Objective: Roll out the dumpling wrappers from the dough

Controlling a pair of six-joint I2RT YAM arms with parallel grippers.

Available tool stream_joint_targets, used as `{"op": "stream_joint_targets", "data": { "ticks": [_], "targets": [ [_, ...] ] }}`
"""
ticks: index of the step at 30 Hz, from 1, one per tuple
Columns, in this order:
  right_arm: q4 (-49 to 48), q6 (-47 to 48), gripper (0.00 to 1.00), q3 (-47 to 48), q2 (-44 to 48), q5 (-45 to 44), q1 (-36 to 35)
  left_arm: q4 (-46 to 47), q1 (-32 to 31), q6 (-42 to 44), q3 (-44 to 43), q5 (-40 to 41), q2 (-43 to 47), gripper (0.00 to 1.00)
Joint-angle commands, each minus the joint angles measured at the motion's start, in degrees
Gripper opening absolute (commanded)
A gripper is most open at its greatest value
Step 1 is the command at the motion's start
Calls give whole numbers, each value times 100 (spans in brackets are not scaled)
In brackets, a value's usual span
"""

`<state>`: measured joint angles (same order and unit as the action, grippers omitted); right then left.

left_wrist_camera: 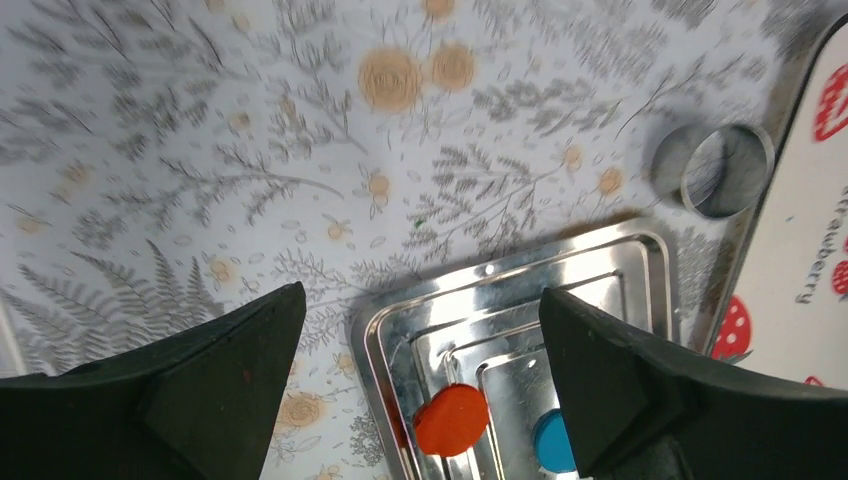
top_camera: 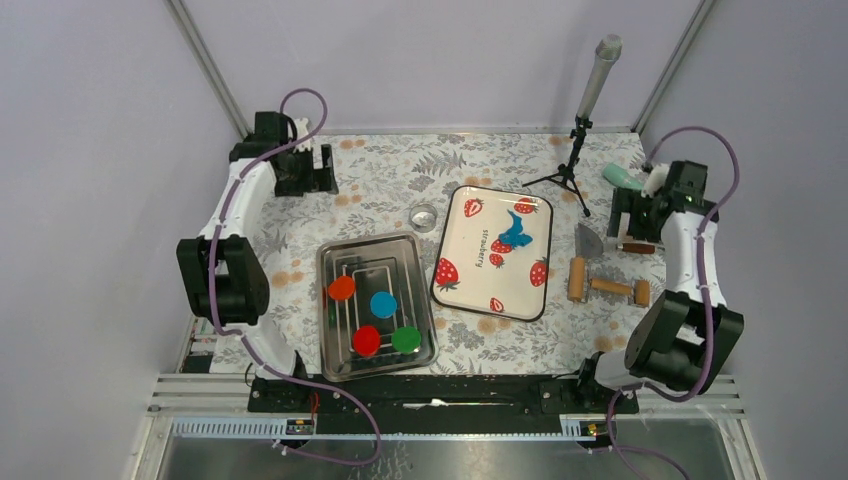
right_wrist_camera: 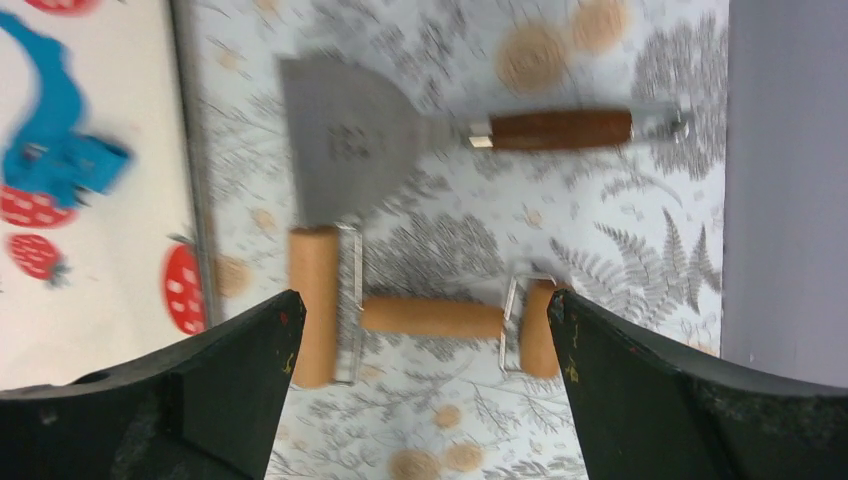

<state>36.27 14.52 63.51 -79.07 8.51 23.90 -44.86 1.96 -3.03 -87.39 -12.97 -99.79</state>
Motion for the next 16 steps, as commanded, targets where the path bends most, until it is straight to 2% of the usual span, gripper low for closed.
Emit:
{"op": "stream_joint_targets", "data": {
  "ticks": [1,6,10,13,16],
  "targets": [
    [386,-781,100,1392,-209,-17,-567,-189,32,-24,-1145,123,199,99],
    [539,-1422,100,3462,-634,565,-905,221,28,-172,-1814,234,850,99],
    [585,-1720,100,4852,-852,625,-983,970,33,-30,-1527,443,1829,99],
    [411,-1680,100,4843,-645,545,-983,1597,32,254,-809,409,2467,99],
    [-318,-1613,100,3700,-56,516,-979,1961,30,390,-83,333,2851,99]
  ]
}}
